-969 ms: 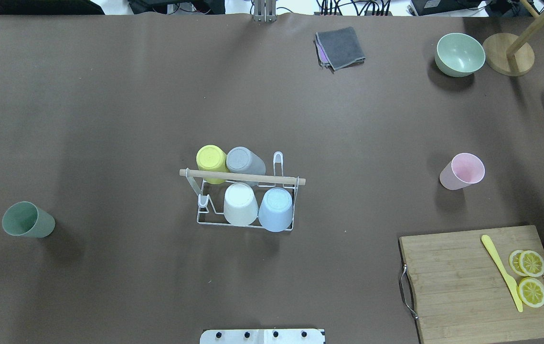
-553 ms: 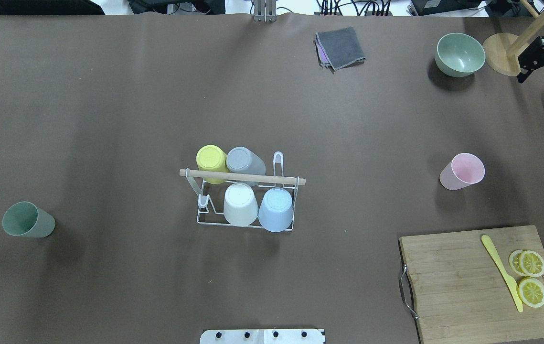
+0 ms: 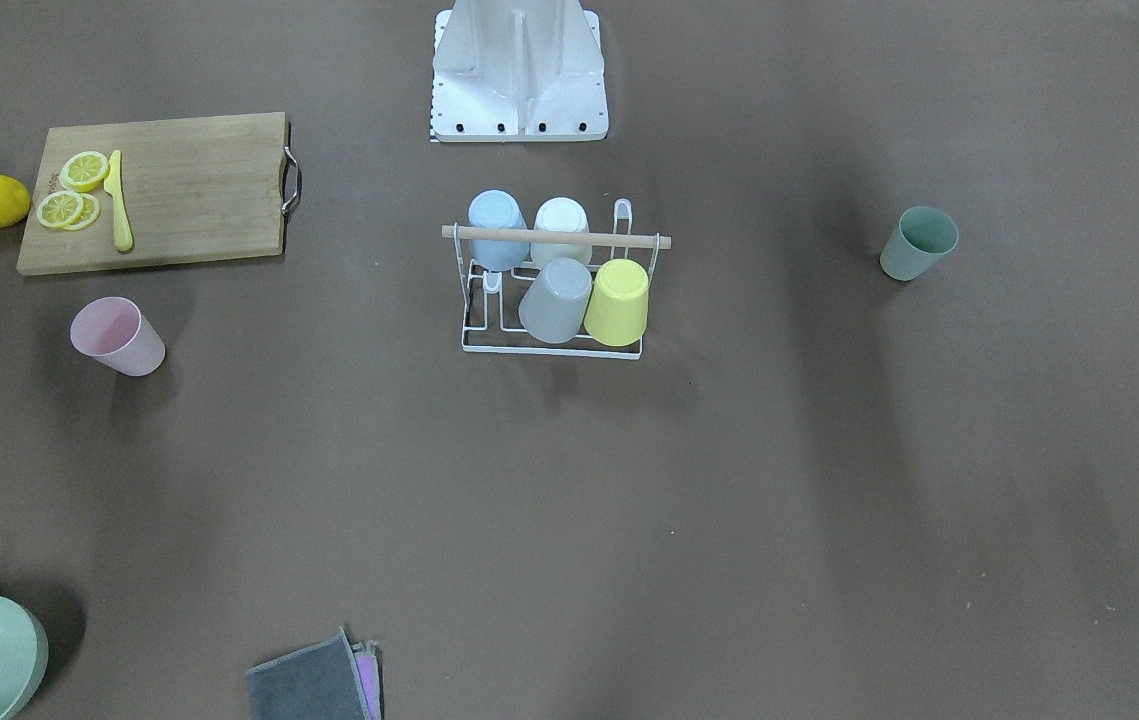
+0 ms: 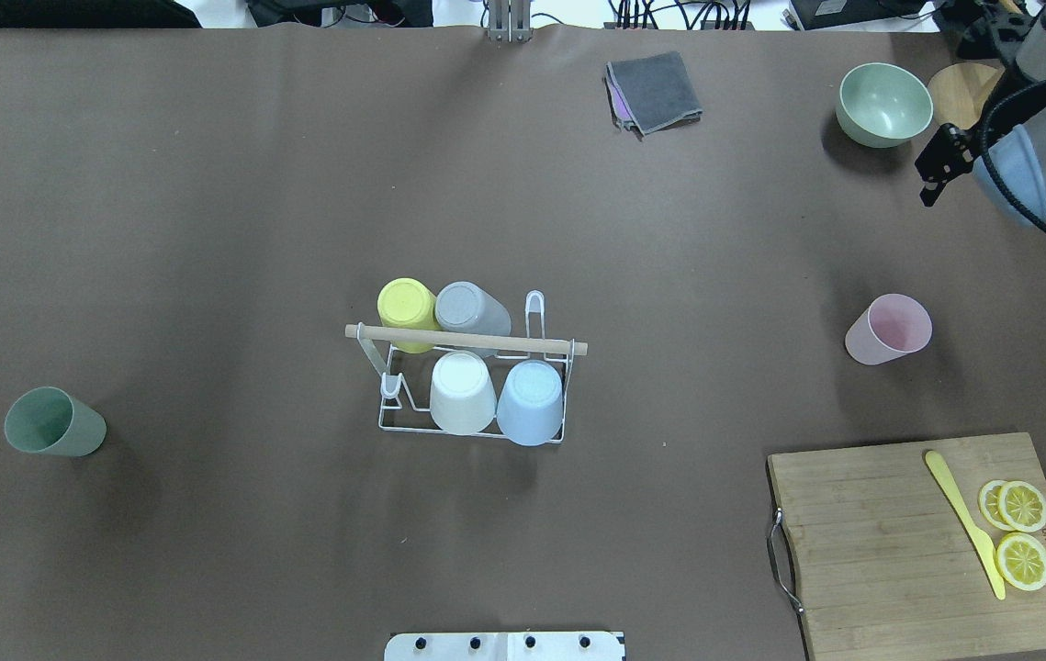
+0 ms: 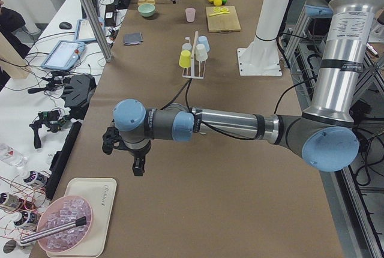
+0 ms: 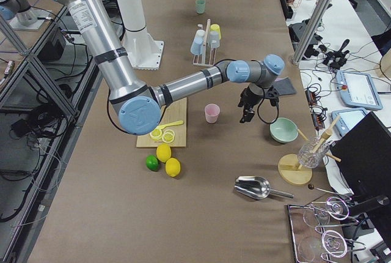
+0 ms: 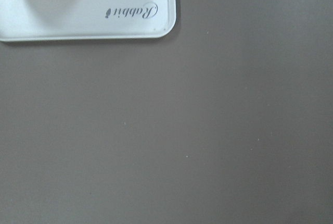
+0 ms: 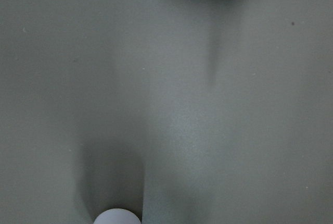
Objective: Place cup on cup holder
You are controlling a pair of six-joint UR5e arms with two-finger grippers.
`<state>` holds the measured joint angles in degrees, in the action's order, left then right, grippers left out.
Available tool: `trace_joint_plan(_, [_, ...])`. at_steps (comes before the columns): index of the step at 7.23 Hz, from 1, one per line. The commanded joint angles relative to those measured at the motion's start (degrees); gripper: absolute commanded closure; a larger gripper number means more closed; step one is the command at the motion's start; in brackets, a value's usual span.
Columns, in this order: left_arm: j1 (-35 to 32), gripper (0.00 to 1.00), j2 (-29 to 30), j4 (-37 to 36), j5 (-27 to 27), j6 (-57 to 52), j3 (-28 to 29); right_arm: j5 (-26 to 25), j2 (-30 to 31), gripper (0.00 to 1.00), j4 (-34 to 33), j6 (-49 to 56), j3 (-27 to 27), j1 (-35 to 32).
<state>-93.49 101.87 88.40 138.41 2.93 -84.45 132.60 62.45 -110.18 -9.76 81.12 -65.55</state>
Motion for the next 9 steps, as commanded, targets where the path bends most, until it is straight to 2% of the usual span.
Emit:
trace_joint_plan(1, [0.9, 0.02, 10.8, -0.4, -1.0, 2.5, 11.7, 0.6, -2.7, 0.01, -2.1, 3.7, -4.7, 2.5])
trace_joint_plan(2, [3.0, 0.02, 16.7, -1.1, -7.5, 3.8, 17.2, 0.6, -4.3, 0.01, -2.2, 3.7, -6.7, 3.6])
trace_joint_plan(3, [5.1, 0.02, 21.2, -5.7, -10.8, 4.4, 20.3, 0.6, -5.7, 0.01, -2.5, 4.0, -9.0, 4.5])
trace_joint_plan(5, [8.3, 0.02, 27.7, -15.4, -11.2, 4.4, 23.9, 3.7, -9.0, 0.02, -6.9, 5.3, -14.4, 5.2])
trace_joint_plan(6, [9.4, 0.02, 29.8, -20.7, -11.0, 3.8, 23.8, 4.9, -9.1, 0.03, -8.2, 5.3, -14.9, 5.8])
trace_joint_plan(9, [16.5, 0.02, 30.4, -26.6, -6.0, 2.7, 23.7, 8.4, -9.0, 0.06, -13.8, 5.5, -15.9, 7.3])
